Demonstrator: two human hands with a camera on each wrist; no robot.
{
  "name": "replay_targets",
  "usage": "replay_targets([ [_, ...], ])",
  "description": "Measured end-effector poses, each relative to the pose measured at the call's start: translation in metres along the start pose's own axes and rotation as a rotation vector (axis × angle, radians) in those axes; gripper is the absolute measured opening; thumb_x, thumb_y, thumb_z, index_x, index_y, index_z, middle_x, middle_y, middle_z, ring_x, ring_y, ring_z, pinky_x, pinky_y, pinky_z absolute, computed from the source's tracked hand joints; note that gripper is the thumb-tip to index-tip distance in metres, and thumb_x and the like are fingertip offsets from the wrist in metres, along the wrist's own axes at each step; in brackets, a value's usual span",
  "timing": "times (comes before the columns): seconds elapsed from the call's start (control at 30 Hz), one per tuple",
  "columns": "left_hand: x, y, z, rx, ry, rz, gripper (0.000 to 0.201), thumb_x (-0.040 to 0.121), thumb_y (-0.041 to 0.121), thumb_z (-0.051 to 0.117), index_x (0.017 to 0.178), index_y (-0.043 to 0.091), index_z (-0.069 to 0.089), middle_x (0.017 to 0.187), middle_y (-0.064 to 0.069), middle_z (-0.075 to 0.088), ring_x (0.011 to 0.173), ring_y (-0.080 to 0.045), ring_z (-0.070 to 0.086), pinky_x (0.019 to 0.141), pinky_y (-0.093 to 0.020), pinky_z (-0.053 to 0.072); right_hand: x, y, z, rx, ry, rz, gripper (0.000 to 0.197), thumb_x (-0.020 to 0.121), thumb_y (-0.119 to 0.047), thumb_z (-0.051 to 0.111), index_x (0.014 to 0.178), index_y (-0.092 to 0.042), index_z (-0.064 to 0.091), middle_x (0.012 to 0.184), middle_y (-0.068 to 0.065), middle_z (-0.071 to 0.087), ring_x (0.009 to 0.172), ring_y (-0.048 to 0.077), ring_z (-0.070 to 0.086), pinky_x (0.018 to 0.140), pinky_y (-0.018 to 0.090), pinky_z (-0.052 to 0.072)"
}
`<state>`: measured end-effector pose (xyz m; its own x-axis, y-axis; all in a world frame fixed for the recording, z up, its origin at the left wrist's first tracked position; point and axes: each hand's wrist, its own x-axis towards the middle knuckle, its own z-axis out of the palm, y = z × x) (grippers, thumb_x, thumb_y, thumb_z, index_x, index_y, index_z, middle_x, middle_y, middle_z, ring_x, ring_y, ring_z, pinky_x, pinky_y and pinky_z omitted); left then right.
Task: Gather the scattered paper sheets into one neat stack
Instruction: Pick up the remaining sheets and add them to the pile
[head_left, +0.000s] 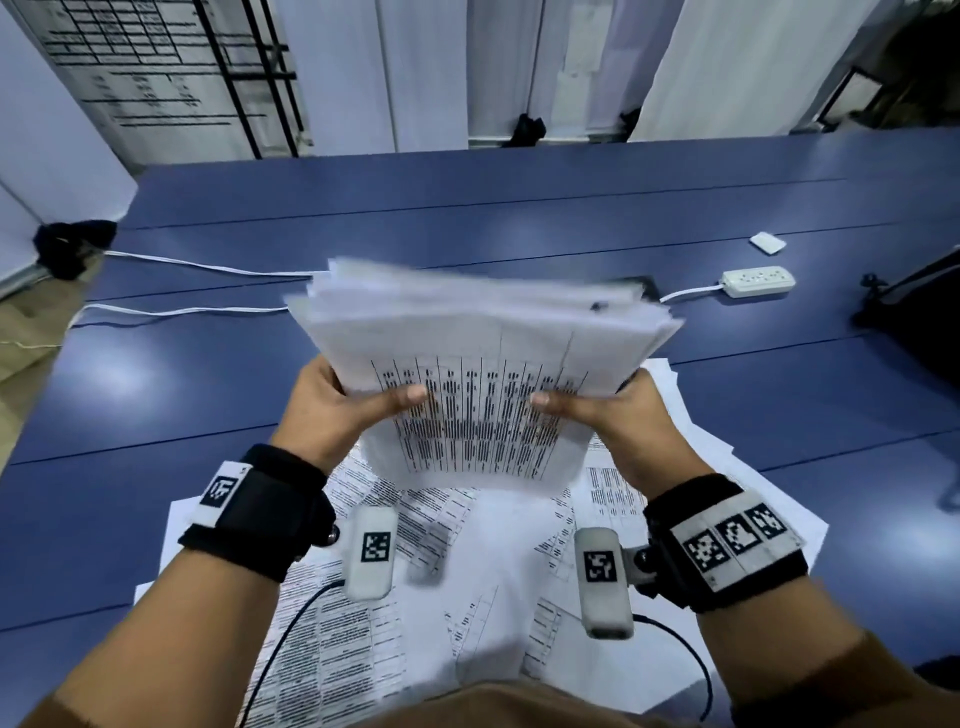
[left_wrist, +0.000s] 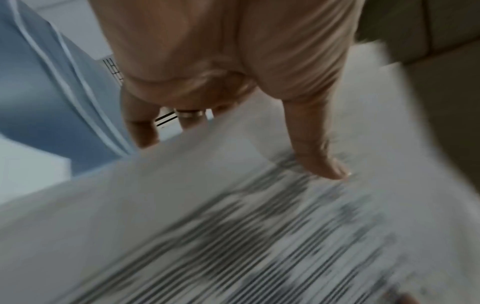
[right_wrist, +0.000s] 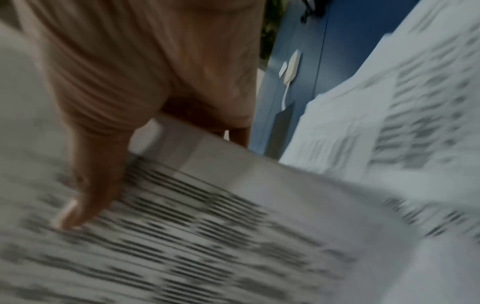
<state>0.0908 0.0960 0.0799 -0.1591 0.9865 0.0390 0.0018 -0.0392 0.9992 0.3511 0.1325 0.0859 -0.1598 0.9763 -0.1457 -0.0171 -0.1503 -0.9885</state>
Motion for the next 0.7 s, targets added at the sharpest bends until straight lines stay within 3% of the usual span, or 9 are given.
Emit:
replay_targets([
  [0.07, -0.004, -0.013, 0.002, 0.033, -0.045, -0.085, 0.028, 0.057, 0.011, 0.086, 0.072, 0.005, 0.064, 0.064, 0.005, 0.072, 0.063, -0.004, 0.069, 0.064, -0.014, 0.053, -0.003, 0.011, -0.003, -0.013, 0.003, 0.046, 0.037, 0.06, -0.002, 0.085, 0.088, -0.006, 0.061, 0.075, -0.007, 0.075, 0.069, 0.007, 0.071, 0.067, 0.024, 0.057],
  [0.13, -0.008, -0.026, 0.007, 0.054, -0.095, -0.166, 0.047, 0.055, 0.019, 0.088, 0.095, 0.003, 0.069, 0.09, -0.004, 0.076, 0.087, -0.017, 0.073, 0.083, -0.032, 0.058, -0.006, 0.02, 0.0, -0.026, 0.042, 0.084, 0.045, 0.062, -0.004, 0.086, 0.087, -0.012, 0.049, 0.069, -0.014, 0.064, 0.062, -0.003, 0.061, 0.061, 0.014, 0.052],
  [0.17, -0.009, -0.028, 0.012, 0.065, -0.095, -0.168, 0.051, 0.057, 0.018, 0.088, 0.103, 0.006, 0.069, 0.098, -0.005, 0.075, 0.094, -0.018, 0.072, 0.088, -0.037, 0.056, -0.007, 0.02, 0.003, -0.016, 0.036, 0.074, 0.045, 0.064, -0.001, 0.085, 0.091, -0.014, 0.051, 0.073, -0.012, 0.065, 0.068, -0.002, 0.063, 0.067, 0.015, 0.056],
  [0.27, -0.007, -0.022, 0.02, 0.056, -0.008, -0.11, 0.047, 0.058, 0.02, 0.09, 0.101, 0.016, 0.069, 0.1, 0.001, 0.075, 0.095, -0.013, 0.071, 0.087, -0.033, 0.056, -0.001, 0.019, 0.011, 0.005, 0.032, 0.05, 0.074, 0.052, -0.017, 0.094, 0.116, -0.011, 0.058, 0.103, 0.0, 0.074, 0.1, 0.016, 0.07, 0.097, 0.04, 0.053],
  [0.37, -0.004, -0.009, 0.015, 0.031, 0.032, -0.062, 0.055, 0.054, 0.03, 0.09, 0.1, 0.009, 0.07, 0.096, -0.001, 0.076, 0.094, -0.016, 0.071, 0.084, -0.03, 0.055, 0.009, 0.013, 0.009, 0.043, 0.101, 0.036, 0.095, 0.041, -0.035, 0.099, 0.121, -0.005, 0.056, 0.111, 0.008, 0.072, 0.103, 0.025, 0.069, 0.096, 0.046, 0.052],
  [0.47, -0.006, -0.023, 0.009, 0.053, -0.002, -0.141, 0.049, 0.058, 0.018, 0.087, 0.101, 0.003, 0.069, 0.092, -0.002, 0.076, 0.09, -0.016, 0.072, 0.084, -0.03, 0.056, 0.005, 0.024, 0.004, 0.014, 0.102, 0.097, 0.091, 0.044, -0.033, 0.098, 0.119, -0.001, 0.058, 0.11, 0.012, 0.072, 0.102, 0.027, 0.07, 0.095, 0.045, 0.053],
  [0.53, -0.013, -0.048, 0.011, 0.116, -0.085, -0.259, 0.055, 0.057, 0.018, 0.084, 0.108, 0.006, 0.066, 0.098, -0.003, 0.075, 0.092, -0.016, 0.072, 0.088, -0.037, 0.056, -0.001, 0.044, 0.0, -0.048, 0.092, 0.175, 0.091, 0.046, -0.03, 0.098, 0.118, 0.003, 0.054, 0.105, 0.011, 0.071, 0.097, 0.025, 0.07, 0.091, 0.045, 0.055],
  [0.6, -0.023, -0.072, 0.015, 0.208, -0.126, -0.38, 0.062, 0.058, 0.028, 0.083, 0.112, 0.008, 0.061, 0.097, -0.004, 0.074, 0.089, -0.016, 0.071, 0.087, -0.038, 0.056, -0.009, 0.063, 0.0, -0.073, 0.073, 0.259, 0.068, 0.061, -0.018, 0.092, 0.105, 0.007, 0.048, 0.085, 0.003, 0.065, 0.078, 0.011, 0.063, 0.08, 0.029, 0.056],
  [0.7, -0.031, -0.084, 0.02, 0.264, -0.085, -0.431, 0.044, 0.074, 0.034, 0.074, 0.109, 0.014, 0.057, 0.094, 0.004, 0.068, 0.088, -0.01, 0.065, 0.077, -0.028, 0.052, -0.012, 0.077, 0.003, -0.096, 0.069, 0.275, 0.047, 0.073, -0.014, 0.082, 0.098, -0.003, 0.043, 0.077, -0.002, 0.056, 0.066, 0.006, 0.054, 0.072, 0.025, 0.047],
])
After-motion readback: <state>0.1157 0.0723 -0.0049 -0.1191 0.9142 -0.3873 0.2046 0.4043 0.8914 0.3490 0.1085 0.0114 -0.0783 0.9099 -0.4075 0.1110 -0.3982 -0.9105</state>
